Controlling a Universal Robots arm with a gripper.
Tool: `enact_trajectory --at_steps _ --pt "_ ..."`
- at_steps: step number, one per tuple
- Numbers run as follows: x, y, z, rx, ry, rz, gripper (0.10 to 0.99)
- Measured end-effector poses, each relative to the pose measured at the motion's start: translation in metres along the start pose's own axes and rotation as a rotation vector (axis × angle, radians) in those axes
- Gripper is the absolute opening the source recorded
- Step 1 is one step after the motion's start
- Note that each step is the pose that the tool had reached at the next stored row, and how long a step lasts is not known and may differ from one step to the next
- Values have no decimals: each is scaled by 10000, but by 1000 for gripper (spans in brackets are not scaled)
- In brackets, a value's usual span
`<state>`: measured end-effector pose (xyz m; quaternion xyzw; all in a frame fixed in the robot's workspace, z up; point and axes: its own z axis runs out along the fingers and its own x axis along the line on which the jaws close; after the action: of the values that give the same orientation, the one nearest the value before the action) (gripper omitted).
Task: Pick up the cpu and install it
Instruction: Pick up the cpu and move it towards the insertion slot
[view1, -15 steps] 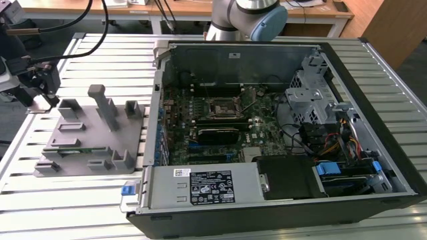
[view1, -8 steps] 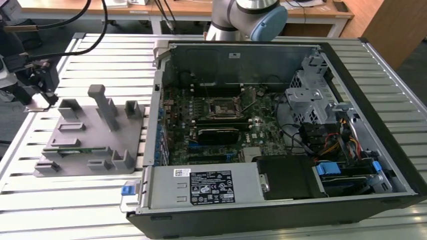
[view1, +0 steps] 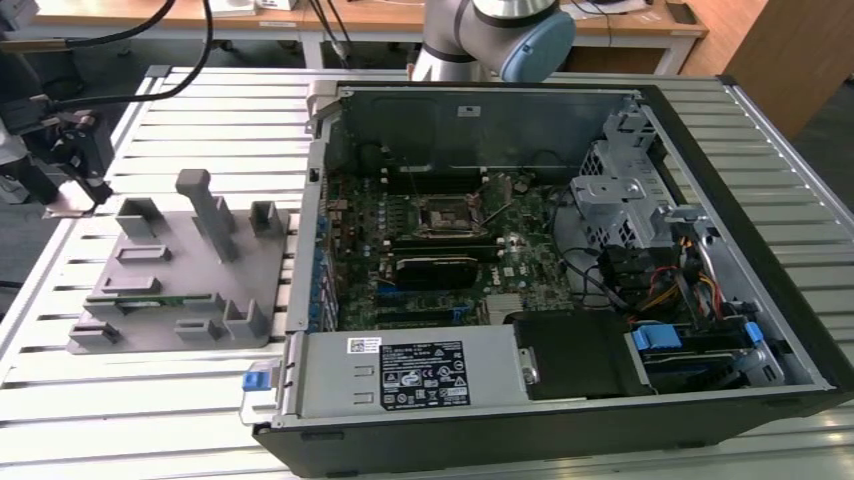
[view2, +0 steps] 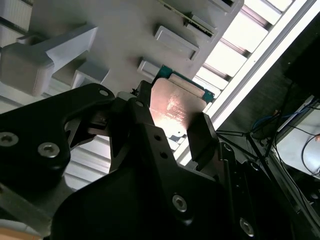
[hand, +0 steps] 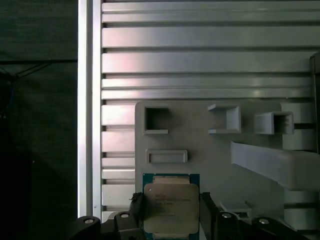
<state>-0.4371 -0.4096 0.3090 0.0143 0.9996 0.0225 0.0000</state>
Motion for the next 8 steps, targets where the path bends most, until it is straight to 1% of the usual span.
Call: enact_trajectory --at_steps 8 --pt "0 3 -72 -23 0 1 537"
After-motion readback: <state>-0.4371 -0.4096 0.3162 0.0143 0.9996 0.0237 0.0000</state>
